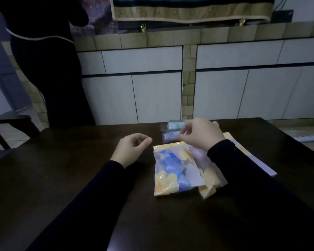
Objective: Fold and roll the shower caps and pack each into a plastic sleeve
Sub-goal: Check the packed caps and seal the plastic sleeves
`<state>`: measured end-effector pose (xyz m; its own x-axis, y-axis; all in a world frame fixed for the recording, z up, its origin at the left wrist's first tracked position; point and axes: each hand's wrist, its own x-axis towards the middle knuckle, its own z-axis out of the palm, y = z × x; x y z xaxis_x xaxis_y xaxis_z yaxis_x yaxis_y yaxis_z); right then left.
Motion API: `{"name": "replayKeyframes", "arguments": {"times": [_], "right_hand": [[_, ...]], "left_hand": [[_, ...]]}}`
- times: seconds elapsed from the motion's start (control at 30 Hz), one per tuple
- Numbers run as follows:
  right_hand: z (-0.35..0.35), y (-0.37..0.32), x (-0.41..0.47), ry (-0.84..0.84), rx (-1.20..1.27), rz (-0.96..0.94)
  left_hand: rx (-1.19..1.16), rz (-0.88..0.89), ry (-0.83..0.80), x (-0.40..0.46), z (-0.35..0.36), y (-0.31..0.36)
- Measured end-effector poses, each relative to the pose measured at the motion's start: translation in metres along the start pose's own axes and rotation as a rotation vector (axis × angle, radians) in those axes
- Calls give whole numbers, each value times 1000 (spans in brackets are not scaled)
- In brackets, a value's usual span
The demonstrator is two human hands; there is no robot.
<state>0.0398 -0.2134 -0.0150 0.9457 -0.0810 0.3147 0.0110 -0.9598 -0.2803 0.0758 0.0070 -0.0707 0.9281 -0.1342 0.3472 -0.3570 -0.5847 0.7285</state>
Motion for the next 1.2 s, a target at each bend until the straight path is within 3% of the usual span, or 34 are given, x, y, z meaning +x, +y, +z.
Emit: {"name": "replayKeyframes", "arguments": {"times": [0.13, 0.27, 0.53, 0.63, 0.93, 1.0, 1.2], "right_hand": [[26, -2, 32, -24, -94, -8], [46, -6, 46, -67, -215, -140], [59, -10, 53, -53, -193, -255], [56, -12, 51, -24, -153, -248], [43, -36, 31, 106, 125, -273], [43, -41, 27, 179, 172, -290], [40, -58, 21, 328, 618, -308]], "left_hand": [[-2, 43, -17, 26, 18, -24], [99, 145, -80, 54, 31, -33], [111, 352, -198, 91, 53, -36], [75, 379, -145, 91, 46, -42], [-19, 526, 211, 56, 12, -22], [-112, 473, 242, 46, 6, -20], [-808, 191, 110, 32, -11, -15]]}}
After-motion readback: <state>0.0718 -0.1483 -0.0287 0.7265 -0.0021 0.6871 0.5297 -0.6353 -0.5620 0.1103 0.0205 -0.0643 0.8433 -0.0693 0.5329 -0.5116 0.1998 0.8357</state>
